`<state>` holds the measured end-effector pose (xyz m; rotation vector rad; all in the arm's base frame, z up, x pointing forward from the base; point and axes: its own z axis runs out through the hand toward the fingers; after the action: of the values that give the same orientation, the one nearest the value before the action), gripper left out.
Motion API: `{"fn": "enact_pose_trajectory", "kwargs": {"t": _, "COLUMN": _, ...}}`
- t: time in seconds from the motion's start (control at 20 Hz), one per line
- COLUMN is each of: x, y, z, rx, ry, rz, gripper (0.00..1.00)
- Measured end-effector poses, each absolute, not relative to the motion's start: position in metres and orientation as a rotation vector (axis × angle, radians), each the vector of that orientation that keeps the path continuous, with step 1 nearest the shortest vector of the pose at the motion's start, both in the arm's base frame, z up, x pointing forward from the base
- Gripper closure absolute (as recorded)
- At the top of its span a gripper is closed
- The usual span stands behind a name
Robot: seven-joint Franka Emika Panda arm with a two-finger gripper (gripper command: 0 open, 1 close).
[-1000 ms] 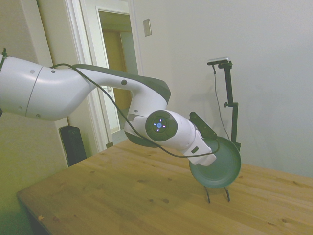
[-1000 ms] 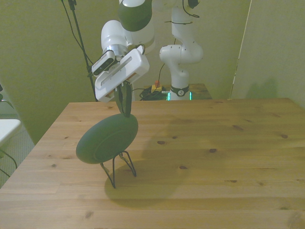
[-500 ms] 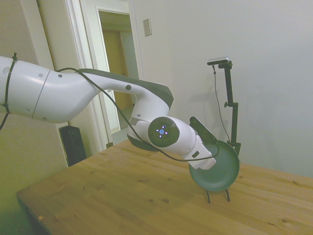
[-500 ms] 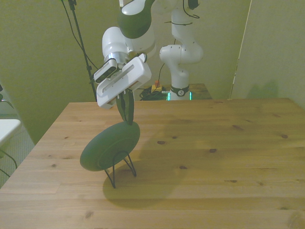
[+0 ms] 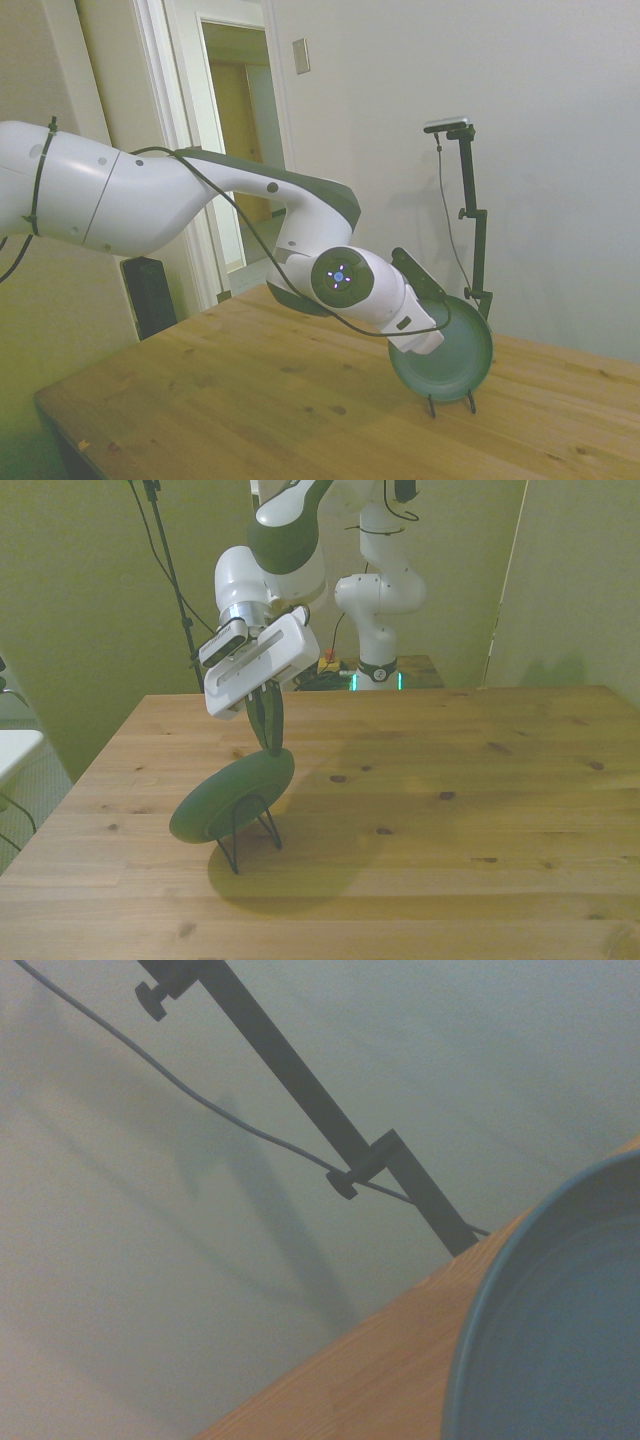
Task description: Load the plate
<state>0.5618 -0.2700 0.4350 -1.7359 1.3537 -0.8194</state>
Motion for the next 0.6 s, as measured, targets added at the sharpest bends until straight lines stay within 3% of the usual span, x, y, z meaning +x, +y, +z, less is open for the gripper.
{"fn": "enact_pose_trajectory", "kwargs": {"t": 0.6, "x": 0.5637, "y": -0.2703, "z": 0.4409, "rx": -1.734, "ry": 1.343, "rz": -0.829, "gripper": 0.00}}
